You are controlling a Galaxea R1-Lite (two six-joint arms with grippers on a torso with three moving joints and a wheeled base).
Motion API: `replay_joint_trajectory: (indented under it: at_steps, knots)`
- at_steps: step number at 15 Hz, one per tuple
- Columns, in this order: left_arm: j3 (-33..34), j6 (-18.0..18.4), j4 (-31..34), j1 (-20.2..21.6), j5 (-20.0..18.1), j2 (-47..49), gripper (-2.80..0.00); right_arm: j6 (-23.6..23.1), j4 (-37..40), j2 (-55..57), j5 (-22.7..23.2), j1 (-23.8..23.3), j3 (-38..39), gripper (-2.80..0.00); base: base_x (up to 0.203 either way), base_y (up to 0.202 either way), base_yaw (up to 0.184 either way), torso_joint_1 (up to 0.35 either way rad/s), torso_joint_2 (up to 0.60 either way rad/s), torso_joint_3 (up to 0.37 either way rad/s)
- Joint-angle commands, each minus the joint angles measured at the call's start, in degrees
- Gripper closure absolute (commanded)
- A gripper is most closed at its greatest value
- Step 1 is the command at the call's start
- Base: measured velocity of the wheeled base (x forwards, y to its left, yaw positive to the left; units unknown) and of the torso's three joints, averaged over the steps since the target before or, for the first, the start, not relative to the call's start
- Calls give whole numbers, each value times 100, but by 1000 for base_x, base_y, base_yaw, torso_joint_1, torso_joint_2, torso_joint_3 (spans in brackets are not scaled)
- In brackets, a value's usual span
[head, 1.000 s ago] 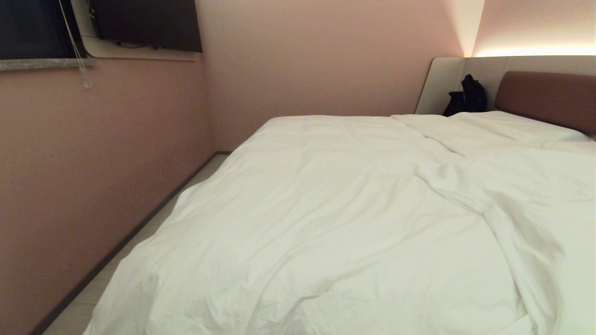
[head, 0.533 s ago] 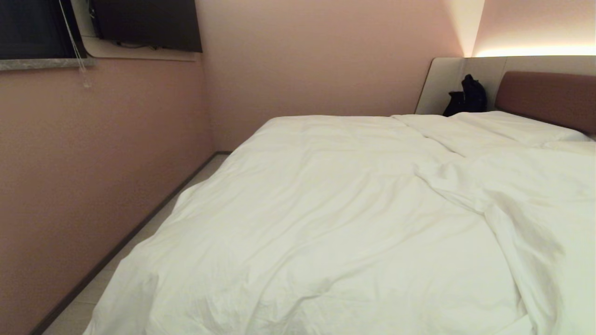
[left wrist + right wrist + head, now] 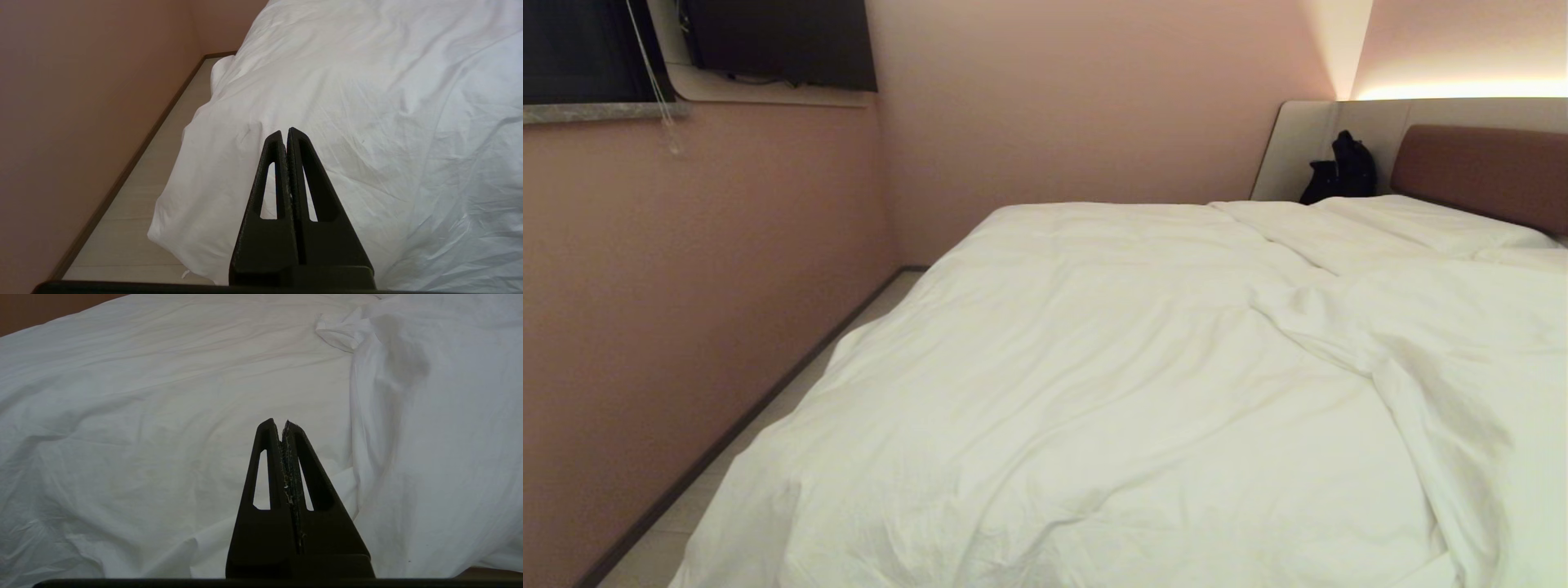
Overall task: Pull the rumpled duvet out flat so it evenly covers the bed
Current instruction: Hold the folded corner of the quilt
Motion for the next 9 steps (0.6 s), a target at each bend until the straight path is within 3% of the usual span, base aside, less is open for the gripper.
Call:
replay_joint_trajectory:
  at_steps: [1,9]
  knots:
    - [0,13,-1,8,-5,-5,0,-8,0,-2,1,3,0,0,0,0,0,0,0,0]
    - [0,-22,-1,-1,22,-5,0,-8,0,-2,8,3,0,0,0,0,0,0,0,0]
